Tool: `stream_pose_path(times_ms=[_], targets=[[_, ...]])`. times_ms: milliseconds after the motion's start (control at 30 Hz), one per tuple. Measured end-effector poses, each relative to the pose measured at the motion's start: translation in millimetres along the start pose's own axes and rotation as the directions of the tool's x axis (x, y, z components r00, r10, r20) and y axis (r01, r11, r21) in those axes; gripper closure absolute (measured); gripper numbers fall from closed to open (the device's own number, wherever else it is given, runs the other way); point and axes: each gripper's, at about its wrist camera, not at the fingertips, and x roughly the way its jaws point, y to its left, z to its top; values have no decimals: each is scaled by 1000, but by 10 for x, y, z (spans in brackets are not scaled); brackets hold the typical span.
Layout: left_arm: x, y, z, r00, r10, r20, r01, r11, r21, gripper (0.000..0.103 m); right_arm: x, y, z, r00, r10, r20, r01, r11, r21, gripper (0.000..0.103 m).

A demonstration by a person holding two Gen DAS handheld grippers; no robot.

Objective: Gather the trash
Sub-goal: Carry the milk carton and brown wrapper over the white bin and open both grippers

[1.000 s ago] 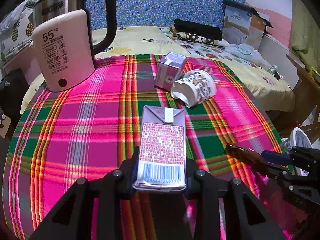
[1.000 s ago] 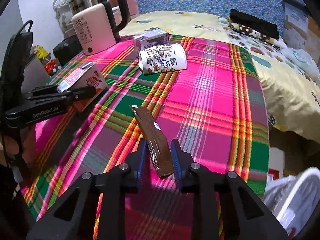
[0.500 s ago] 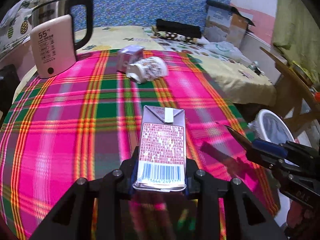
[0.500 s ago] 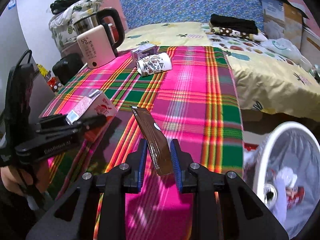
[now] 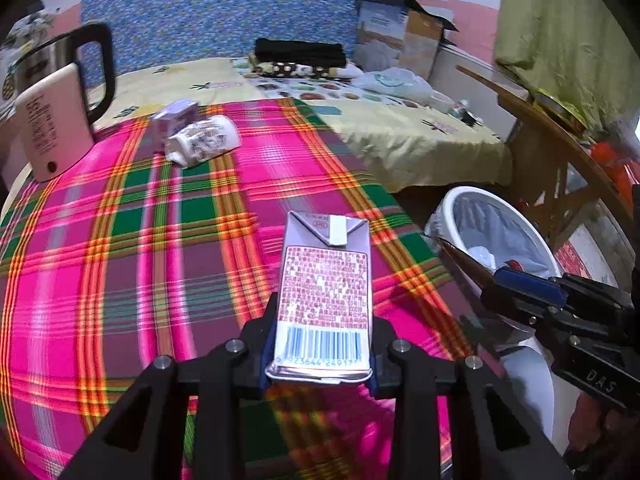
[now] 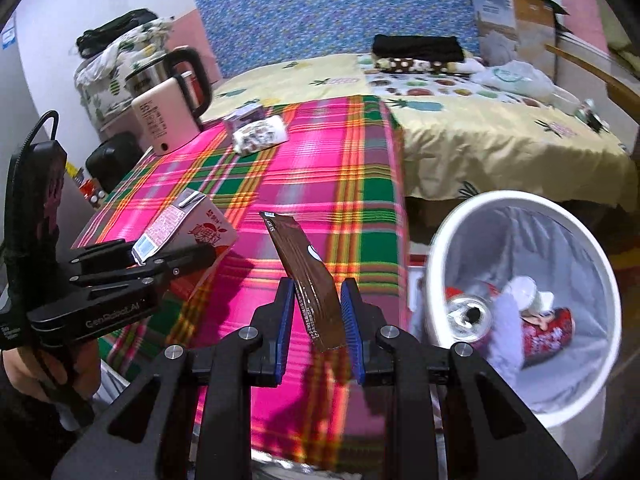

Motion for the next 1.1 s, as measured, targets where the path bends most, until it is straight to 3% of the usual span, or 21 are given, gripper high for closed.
stream_pose_path(times_ms=[667,1100], targets=[[417,-1138,309,986,-163,-44,168,967,189,68,-416,-938,-306,978,-209,21,201,959,201,78],[795,-1567,418,970,-216,-110,237,942,236,68,-398,-1260,-418,967,-255,-30,253,930,267,78]])
